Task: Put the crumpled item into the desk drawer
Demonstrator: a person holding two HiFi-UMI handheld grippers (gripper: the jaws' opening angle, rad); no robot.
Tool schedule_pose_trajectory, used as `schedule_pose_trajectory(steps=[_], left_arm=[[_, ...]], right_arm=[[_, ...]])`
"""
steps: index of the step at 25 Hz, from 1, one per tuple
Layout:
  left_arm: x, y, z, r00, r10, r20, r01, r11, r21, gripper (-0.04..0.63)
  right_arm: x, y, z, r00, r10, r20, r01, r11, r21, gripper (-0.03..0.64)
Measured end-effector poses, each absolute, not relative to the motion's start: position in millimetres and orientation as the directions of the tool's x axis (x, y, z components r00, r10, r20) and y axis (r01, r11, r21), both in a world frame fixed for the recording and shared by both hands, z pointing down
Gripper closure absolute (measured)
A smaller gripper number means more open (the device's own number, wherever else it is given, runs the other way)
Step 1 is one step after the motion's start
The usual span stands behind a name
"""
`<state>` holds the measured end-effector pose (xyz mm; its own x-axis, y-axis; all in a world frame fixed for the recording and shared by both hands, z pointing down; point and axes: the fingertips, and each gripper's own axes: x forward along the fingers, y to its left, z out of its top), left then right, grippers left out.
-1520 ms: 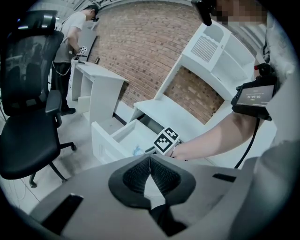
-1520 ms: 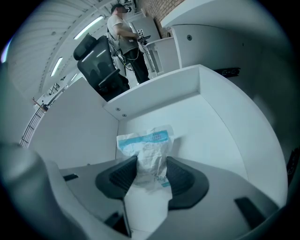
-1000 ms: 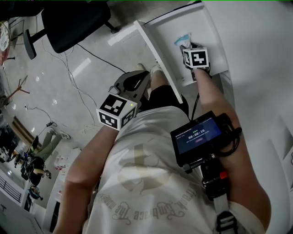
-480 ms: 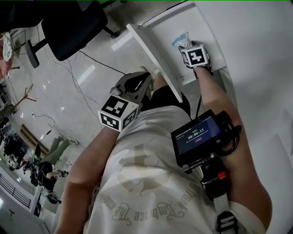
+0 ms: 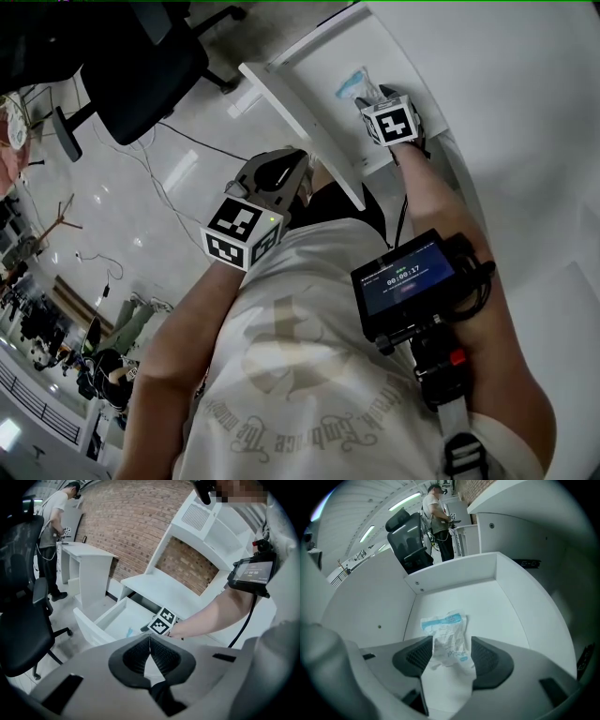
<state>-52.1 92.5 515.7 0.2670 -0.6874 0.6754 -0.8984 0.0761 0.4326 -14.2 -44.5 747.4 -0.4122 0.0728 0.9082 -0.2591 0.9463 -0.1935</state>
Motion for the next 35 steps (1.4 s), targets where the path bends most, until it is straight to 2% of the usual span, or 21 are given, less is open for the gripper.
schedule_pose_trajectory(steps=[9,18,22,27,35], left_arm=[[-64,85,520,0.264,-0.699,0.665,-0.91,0.047,0.411,0.574],[-75,65,530,0.284,-0.716,0.637,-0.921,-0.02,0.389,0.574],[-84,51,535,0.295,-0.727,0.62,-0.926,-0.057,0.374,0.574],[-90,41,544,0.321,-0.72,0.615,-0.924,-0.096,0.369,0.574],[-93,41,499,0.418,-0.702,0.577,-0.895,-0.208,0.395,0.574]], right_arm=[[-21,-52,740,-0.47,0.037,0.882,-0.296,0.935,-0.197,0.375],[-10,-67,738,-0.509,-0.038,0.86,-0.384,0.904,-0.188,0.516],[-8,-77,737,-0.529,-0.081,0.845,-0.43,0.883,-0.185,0.555],[-8,-82,728,-0.554,-0.114,0.825,-0.457,0.87,-0.187,0.578],[-2,-67,647,-0.577,-0.2,0.792,-0.527,0.832,-0.174,0.591]])
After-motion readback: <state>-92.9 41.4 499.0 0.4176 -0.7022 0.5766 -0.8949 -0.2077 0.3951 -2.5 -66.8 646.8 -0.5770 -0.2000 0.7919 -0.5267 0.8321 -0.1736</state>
